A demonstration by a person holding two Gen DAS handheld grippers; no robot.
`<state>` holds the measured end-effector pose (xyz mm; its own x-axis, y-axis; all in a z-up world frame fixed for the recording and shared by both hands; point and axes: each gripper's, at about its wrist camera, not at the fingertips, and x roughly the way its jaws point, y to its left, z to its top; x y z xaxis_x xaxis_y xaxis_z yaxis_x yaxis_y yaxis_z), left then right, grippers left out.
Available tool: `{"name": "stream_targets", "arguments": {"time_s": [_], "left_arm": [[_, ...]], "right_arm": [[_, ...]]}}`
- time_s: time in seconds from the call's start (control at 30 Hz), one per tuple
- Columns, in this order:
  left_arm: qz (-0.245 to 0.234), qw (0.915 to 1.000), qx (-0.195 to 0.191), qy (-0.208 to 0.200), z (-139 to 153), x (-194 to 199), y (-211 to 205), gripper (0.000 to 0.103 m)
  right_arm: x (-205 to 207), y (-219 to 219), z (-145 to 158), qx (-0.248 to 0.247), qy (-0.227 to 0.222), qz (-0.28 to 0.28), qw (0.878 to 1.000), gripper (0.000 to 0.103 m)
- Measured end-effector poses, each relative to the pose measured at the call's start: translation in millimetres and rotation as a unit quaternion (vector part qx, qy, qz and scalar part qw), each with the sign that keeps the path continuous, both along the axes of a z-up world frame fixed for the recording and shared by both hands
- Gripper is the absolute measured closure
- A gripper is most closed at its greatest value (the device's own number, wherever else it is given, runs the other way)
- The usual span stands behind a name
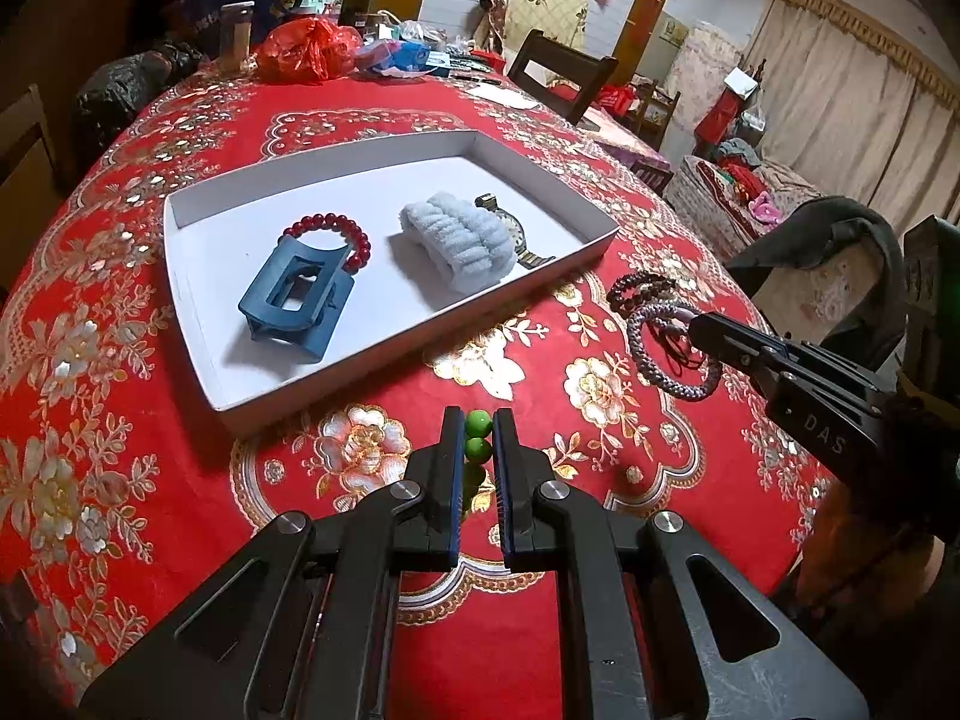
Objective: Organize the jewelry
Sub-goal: 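Hold the green and braided bracelets raised above the cloth with both grippers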
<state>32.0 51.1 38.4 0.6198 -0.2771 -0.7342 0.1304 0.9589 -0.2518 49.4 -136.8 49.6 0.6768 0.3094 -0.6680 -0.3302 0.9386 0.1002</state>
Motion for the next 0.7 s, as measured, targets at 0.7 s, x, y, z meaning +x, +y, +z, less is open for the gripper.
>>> {"name": "stream_targets", "arguments": {"time_s": [0.7], "left_arm": [[0.003,1.0000,-0.001,-0.002,1.4,1.3,2.6,0.095]], "right_arm": [[0.2,0.2,-1.2,0.000,0.001,-0.002,1.000,0.097]]}}
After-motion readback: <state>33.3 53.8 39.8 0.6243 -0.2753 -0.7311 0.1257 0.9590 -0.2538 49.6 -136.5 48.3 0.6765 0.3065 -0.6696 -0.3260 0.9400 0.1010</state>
